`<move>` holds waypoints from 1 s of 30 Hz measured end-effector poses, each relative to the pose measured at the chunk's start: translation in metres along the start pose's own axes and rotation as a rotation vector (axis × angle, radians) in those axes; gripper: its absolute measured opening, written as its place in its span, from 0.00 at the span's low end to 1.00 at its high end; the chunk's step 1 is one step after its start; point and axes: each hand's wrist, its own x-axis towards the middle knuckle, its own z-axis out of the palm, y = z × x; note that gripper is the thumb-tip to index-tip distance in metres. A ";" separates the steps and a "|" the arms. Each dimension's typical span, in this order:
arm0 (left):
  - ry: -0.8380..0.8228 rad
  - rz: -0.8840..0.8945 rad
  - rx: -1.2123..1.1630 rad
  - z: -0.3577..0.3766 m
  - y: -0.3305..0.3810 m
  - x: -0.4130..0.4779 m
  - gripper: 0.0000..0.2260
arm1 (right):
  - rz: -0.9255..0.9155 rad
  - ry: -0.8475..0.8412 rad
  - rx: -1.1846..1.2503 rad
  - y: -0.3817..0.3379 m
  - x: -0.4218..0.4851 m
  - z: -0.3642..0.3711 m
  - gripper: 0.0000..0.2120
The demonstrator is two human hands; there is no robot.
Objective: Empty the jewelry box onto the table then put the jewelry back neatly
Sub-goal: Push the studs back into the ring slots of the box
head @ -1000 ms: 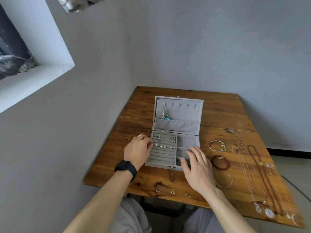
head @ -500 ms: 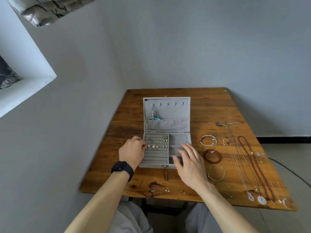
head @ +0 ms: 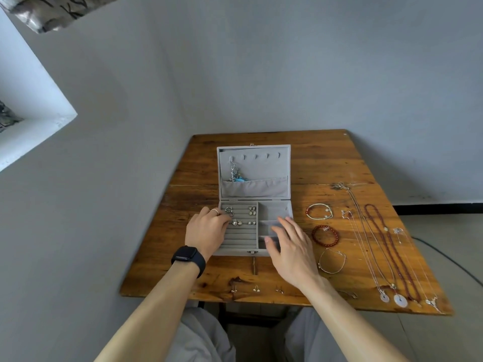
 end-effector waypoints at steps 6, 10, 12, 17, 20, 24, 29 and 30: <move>-0.020 -0.023 -0.005 0.002 0.001 -0.001 0.10 | -0.032 0.049 -0.040 -0.001 -0.002 -0.001 0.25; -0.030 -0.020 -0.011 0.001 0.000 -0.003 0.11 | -0.033 0.024 -0.032 -0.001 -0.003 -0.001 0.24; -0.039 -0.022 -0.024 0.000 0.001 -0.004 0.12 | -0.036 0.003 -0.031 0.000 -0.003 -0.003 0.24; 0.053 -0.070 -0.185 -0.012 0.006 -0.027 0.12 | -0.074 0.044 0.034 -0.005 -0.006 -0.014 0.21; 0.085 -0.114 -0.274 -0.016 0.003 -0.059 0.11 | -0.160 0.134 0.070 -0.016 -0.021 -0.019 0.21; 0.061 -0.193 -0.343 -0.015 0.003 -0.103 0.10 | -0.217 0.092 0.089 -0.032 -0.051 -0.018 0.18; -0.031 -0.196 -0.409 -0.007 0.014 -0.142 0.12 | -0.241 0.040 0.044 -0.046 -0.082 -0.005 0.13; -0.037 -0.197 -0.411 -0.006 0.016 -0.147 0.12 | -0.241 0.034 0.028 -0.049 -0.085 -0.003 0.12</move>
